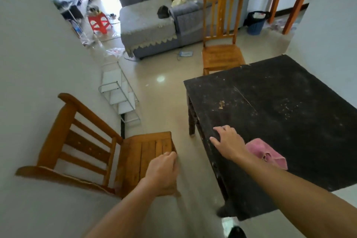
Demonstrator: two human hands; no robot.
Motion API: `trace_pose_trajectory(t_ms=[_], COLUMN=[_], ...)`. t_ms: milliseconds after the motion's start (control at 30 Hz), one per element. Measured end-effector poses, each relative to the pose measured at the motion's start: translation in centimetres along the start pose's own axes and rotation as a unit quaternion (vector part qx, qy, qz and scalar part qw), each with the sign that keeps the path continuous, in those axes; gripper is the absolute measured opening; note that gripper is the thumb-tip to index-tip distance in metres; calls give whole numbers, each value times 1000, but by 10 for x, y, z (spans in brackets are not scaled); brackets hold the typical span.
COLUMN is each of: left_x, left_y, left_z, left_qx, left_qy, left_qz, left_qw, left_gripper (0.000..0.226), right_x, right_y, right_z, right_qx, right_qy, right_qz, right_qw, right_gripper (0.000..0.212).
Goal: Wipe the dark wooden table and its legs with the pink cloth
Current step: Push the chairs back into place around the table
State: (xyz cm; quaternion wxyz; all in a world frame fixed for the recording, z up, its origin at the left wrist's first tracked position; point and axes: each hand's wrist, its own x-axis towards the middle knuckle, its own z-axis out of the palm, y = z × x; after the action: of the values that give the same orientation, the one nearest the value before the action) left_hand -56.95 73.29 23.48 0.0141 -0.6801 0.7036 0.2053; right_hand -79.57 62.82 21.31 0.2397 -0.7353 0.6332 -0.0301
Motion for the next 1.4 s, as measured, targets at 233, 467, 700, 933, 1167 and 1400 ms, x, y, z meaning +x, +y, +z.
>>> trace_pose_trajectory(t_ms=[233, 467, 700, 933, 1167, 1400], left_x=[-95, -148, -144, -132, -103, -46], left_y=[-142, -278, -353, -409, -429, -446], left_z=[-60, -127, -166, -192, -199, -212], left_qx=[25, -1, -37, -62, -63, 0], left_qy=[80, 184, 240, 270, 234, 185], left_qz=[-45, -174, -255, -280, -261, -203], left_qw=[996, 967, 936, 919, 934, 962], left_gripper=[14, 30, 38, 37, 40, 41], right_x=[-37, -65, -40, -5, 7, 8], right_y=[-168, -319, -433, -530, -526, -498], right_z=[52, 101, 145, 201, 229, 206], right_qx=[41, 47, 27, -47, -32, -76], right_qy=[-12, -63, -70, -61, -68, -95], right_qz=[-99, -174, -314, -507, -551, -563], right_qw=[994, 982, 946, 858, 831, 817], right_gripper=[47, 50, 51, 54, 41, 45])
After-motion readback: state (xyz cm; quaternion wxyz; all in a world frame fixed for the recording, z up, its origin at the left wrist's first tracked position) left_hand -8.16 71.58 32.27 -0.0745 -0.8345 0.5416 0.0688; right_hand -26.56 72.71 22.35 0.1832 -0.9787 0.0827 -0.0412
